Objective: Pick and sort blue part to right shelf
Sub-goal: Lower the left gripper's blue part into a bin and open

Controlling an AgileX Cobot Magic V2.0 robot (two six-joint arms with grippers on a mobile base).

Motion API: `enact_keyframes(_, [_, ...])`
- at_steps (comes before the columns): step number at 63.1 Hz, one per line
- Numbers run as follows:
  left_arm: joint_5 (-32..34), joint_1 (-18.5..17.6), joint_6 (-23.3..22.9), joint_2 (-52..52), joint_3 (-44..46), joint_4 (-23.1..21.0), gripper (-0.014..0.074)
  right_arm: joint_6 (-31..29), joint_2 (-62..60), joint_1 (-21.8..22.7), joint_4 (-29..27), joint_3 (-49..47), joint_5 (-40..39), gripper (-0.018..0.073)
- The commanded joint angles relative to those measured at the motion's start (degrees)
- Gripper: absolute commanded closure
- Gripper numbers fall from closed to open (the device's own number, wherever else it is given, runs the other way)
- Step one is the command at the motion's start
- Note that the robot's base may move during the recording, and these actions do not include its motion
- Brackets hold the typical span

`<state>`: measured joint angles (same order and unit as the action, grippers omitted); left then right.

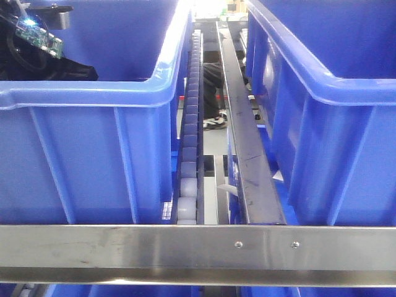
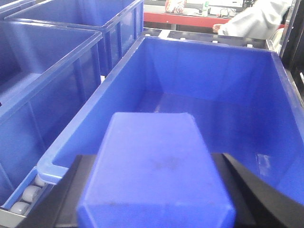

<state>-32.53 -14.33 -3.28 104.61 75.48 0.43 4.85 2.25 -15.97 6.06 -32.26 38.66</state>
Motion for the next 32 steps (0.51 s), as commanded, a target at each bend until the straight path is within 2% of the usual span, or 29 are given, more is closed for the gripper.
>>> enact_keyframes(1, [3.0,-0.1,-0.4,-2.8,1.8,-0.1,0.0022,-0.6,1.0,0.0,0.6,-1.5,-5.6,0.0293])
enact_keyframes(7, [1.3,-0.1,-0.4,-3.4,2.7,-0.1,-0.0054,-0.6,1.0,0.0,0.6,-1.5,-5.6,0.0293])
enact_keyframes(13, [-1.8,-0.1,-0.4,-4.4,4.3,0.2,-0.0048,-0.6,1.0,0.0,0.6,-1.5,-5.6,0.0293])
enact_keyframes(21, [-4.7,-0.1,-0.4,-8.2,4.7,0.6,0.0010,-0.6,1.0,0.0,0.6,-1.5,-5.6,0.0293])
enact_keyframes(32, [-5.9,-0.1,-0.4,-18.5,2.0,0.6,0.0153,-0.6,1.0,0.0,0.6,-1.5,-5.6,0.0293])
